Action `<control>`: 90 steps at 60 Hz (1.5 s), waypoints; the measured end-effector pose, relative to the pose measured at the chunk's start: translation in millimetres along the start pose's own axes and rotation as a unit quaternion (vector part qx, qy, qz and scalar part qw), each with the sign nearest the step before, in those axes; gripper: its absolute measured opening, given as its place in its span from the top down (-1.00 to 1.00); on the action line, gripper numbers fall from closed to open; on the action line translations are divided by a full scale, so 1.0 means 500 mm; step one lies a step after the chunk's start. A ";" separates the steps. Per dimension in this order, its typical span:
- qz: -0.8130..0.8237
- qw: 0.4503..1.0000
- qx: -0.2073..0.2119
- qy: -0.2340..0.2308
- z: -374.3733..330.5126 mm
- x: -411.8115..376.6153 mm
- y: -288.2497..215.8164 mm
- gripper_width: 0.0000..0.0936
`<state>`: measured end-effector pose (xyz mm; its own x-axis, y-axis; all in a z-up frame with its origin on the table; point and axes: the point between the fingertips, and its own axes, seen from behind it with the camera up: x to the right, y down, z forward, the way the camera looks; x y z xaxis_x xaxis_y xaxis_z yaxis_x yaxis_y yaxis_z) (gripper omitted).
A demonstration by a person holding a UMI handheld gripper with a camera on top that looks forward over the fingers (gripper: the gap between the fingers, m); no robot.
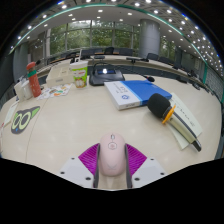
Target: Arrange mouse
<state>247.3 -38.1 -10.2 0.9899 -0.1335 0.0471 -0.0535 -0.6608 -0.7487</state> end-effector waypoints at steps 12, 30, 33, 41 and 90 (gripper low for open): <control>0.012 0.998 0.034 0.044 -0.063 -0.003 -0.099 0.27; -0.002 0.989 0.149 -0.002 -0.214 -0.333 -0.418 0.27; -0.008 0.988 0.156 -0.018 -0.220 -0.416 -0.433 0.27; -0.028 0.990 0.127 -0.062 -0.163 -0.619 -0.393 0.27; -0.066 0.992 0.039 -0.098 -0.203 -0.849 -0.158 -0.84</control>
<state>-181.8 -4.3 96.2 0.9946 0.1010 0.0243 0.0807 -0.6031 -0.7936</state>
